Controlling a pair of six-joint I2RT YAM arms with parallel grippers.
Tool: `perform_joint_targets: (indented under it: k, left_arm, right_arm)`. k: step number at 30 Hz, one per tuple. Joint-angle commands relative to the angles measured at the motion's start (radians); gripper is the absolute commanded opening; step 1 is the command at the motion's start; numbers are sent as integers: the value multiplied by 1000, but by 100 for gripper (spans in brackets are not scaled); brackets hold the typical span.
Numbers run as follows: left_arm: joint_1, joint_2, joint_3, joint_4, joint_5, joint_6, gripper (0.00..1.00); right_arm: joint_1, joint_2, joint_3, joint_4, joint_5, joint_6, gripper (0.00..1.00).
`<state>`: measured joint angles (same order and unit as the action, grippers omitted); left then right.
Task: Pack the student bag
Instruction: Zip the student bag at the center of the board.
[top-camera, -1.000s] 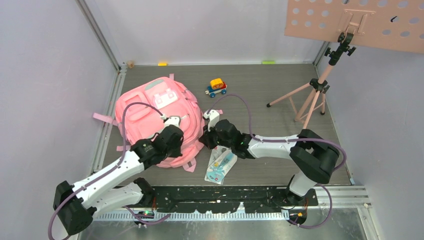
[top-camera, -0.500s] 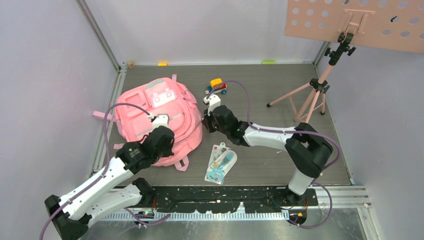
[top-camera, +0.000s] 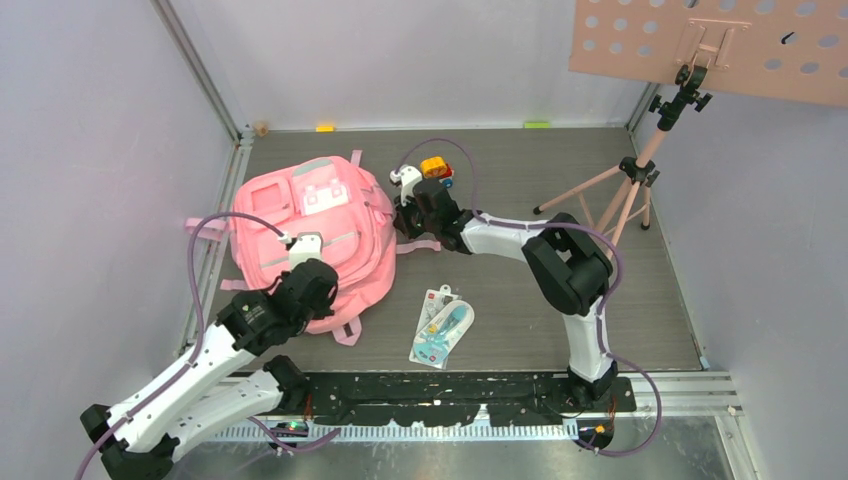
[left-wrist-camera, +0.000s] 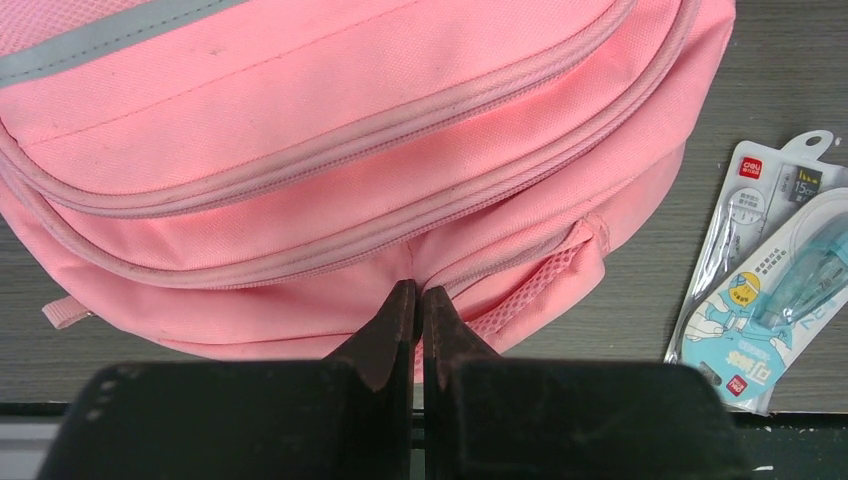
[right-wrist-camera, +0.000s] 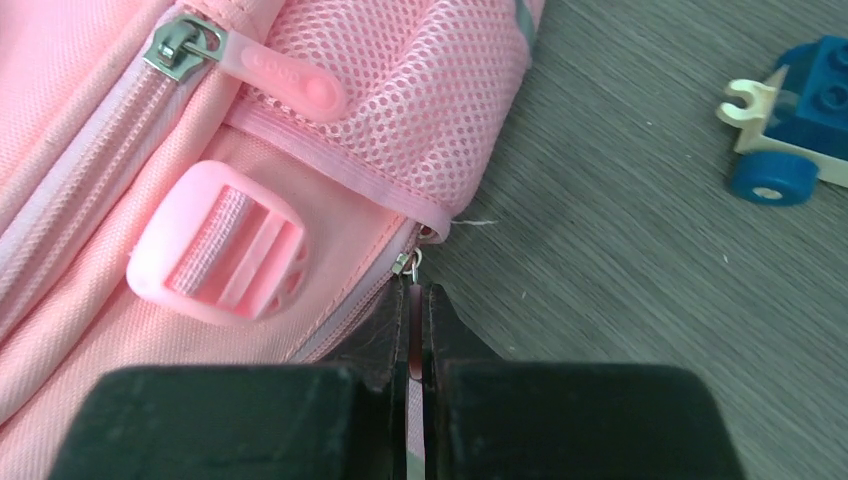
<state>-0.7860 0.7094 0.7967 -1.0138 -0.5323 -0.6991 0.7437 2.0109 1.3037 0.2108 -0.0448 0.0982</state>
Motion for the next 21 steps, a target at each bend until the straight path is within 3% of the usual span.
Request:
perform_joint_targets:
  k: [1, 11, 13, 14, 15, 16, 18, 21]
  left_arm:
    - [4, -24, 40, -58, -81, -22, 0]
    - [4, -31, 45, -71, -77, -24, 0]
    - [4, -23, 52, -59, -50, -13, 2]
    - [4, -16, 59, -54, -32, -9, 10]
    - [4, -7, 68, -45, -12, -5, 22]
    - [4, 4, 81, -36, 10, -1, 40]
    - [4, 33, 114, -22, 57, 10, 59]
    - [4, 82, 175, 4, 106, 43, 75]
  right_arm:
    - [-17, 66, 105, -34, -28, -90, 0]
    - [-41, 100, 165, -54, -42, -94, 0]
    - [-43, 71, 142, -66, -42, -85, 4]
    - [-43, 43, 130, -71, -36, -78, 19]
    - [-44, 28, 121, -85, -31, -58, 27]
    - [-46, -8, 99, -94, -24, -47, 42]
    - [-51, -67, 62, -116, -33, -10, 58]
    - [-69, -147, -1, -128, -67, 13, 68]
